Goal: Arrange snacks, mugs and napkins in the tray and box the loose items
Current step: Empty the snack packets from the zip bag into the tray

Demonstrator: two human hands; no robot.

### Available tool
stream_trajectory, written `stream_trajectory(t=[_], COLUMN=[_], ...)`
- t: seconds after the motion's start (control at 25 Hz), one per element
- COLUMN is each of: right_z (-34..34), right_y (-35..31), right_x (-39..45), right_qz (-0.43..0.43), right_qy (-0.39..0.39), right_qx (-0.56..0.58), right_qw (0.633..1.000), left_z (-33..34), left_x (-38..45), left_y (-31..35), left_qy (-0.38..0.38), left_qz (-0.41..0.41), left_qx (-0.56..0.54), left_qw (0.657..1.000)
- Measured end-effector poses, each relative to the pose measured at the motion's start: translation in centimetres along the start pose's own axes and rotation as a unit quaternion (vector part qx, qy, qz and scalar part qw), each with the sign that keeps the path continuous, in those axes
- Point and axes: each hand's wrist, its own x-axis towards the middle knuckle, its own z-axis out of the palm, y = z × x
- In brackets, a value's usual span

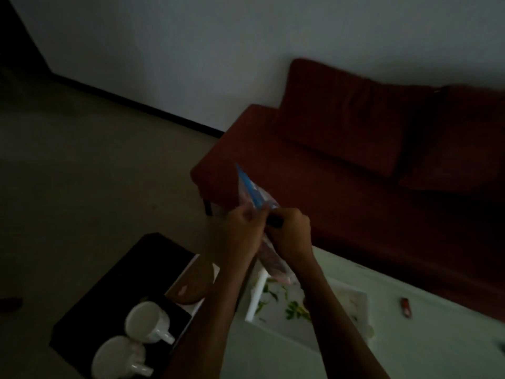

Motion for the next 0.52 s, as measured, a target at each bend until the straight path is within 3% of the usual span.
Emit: stream_trajectory(t=[0.08, 0.16, 0.2, 0.28, 0.36, 0.44, 0.52], right_z=[-2.7, -5.8, -7.2, -10.0, -11.9, -12.8, -12.8], right_y=[2.5, 5.8, 7.7, 11.3, 14.4, 16.8, 18.5], right_x=[-2.3, -4.7, -5.8, -8.3, -11.1, -13.0, -14.6], right_qz=[0.007, 0.024, 0.037, 0.131, 0.246, 0.307, 0.332], right_qy=[0.038, 0.012, -0.006, -0.021, 0.015, 0.041, 0.035], right_qx=[-0.071, -0.092, -0.064, 0.117, 0.311, 0.336, 0.304], right_qw=[0.997, 0.995, 0.997, 0.984, 0.918, 0.89, 0.892], left_z=[4.5, 8.8, 10.7, 13.9, 16.6, 18.4, 19.5], left_x=[-1.2, -3.0, -4.0, -6.5, -9.4, -12.0, -14.5], left_y=[1.4, 1.5, 1.1, -0.2, -1.6, -3.0, -4.4], left_qy=[-0.064, -0.091, -0.094, -0.108, -0.118, -0.133, -0.145], left_qz=[-0.028, -0.063, -0.085, -0.112, -0.091, -0.055, -0.029], left_qx=[0.071, 0.124, 0.138, 0.152, 0.173, 0.207, 0.238], left_qw=[0.995, 0.986, 0.982, 0.976, 0.974, 0.968, 0.96])
